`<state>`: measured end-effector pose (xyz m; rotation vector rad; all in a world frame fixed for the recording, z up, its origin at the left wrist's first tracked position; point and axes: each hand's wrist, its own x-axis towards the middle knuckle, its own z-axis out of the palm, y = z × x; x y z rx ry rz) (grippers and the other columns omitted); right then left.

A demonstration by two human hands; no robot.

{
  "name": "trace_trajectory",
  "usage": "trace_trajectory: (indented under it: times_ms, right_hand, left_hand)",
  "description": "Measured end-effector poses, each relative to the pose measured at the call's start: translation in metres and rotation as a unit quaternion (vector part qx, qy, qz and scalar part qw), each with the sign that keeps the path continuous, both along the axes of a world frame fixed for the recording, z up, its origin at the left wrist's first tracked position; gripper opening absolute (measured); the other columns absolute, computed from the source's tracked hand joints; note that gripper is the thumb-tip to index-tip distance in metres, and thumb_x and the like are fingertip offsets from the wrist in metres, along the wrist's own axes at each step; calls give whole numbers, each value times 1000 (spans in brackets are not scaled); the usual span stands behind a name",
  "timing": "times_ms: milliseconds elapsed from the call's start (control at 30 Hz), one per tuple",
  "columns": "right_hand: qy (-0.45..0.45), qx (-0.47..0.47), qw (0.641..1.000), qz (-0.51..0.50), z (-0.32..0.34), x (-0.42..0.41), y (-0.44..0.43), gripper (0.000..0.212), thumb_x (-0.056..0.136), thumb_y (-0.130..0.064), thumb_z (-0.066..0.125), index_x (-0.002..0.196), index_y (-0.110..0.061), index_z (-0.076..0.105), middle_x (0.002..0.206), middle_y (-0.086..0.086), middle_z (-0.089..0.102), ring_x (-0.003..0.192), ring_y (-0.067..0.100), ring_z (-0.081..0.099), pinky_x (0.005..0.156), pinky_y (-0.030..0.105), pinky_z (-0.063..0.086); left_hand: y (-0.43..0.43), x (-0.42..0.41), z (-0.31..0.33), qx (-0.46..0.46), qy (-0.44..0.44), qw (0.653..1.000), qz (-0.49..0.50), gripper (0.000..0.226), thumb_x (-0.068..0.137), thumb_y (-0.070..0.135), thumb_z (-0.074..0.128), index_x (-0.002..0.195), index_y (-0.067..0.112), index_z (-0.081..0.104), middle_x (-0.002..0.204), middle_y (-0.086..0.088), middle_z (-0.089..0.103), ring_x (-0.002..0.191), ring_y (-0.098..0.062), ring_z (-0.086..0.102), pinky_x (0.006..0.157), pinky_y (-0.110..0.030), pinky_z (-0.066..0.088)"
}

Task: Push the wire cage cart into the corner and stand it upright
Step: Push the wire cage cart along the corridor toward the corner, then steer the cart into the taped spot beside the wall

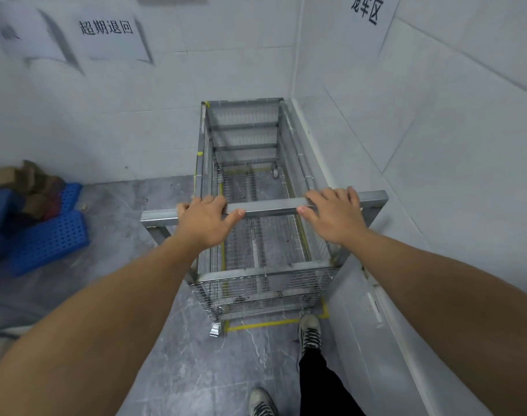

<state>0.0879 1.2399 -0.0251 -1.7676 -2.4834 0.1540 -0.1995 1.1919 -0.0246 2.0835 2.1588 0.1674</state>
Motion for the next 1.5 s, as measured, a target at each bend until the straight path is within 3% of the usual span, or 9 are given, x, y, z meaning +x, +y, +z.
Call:
trace_trajectory:
  times_ms: [133, 433, 1133, 1500]
  right_hand:
    - [7, 22, 1000, 0, -6, 0, -3, 50, 97, -63, 21, 132, -35, 43, 132, -1, 51, 130, 28, 35, 116, 54, 5]
    - [17, 91, 996, -10, -15, -3, -8, 45, 98, -59, 30, 124, -31, 53, 115, -1, 58, 117, 27, 46, 113, 54, 17]
    - [11, 70, 997, -19, -3, -7, -9, 49, 96, -63, 27, 123, -32, 55, 119, -4, 59, 119, 24, 46, 112, 52, 16]
    - [23, 117, 993, -13, -19, -3, -3, 40, 96, -62, 29, 107, -33, 55, 102, -4, 59, 105, 26, 51, 108, 54, 19]
  left_hand:
    - [-1, 1, 0, 4, -4, 1000, 2, 52, 90, 72, 21, 91, 26, 46, 94, 3, 50, 92, -20, 42, 94, -47, 27]
    - [-5, -2, -7, 55, -18, 998, 3, 57, 87, 75, 20, 90, 25, 48, 91, 4, 53, 91, -20, 45, 88, -43, 25]
    - [-6, 0, -2, 34, -16, 999, 8, 54, 87, 73, 20, 92, 26, 46, 95, 4, 50, 97, -22, 47, 93, -44, 26]
    - [-4, 1, -3, 27, 7, 1000, 11, 50, 89, 71, 19, 90, 28, 43, 93, 5, 50, 93, -19, 44, 94, -45, 28]
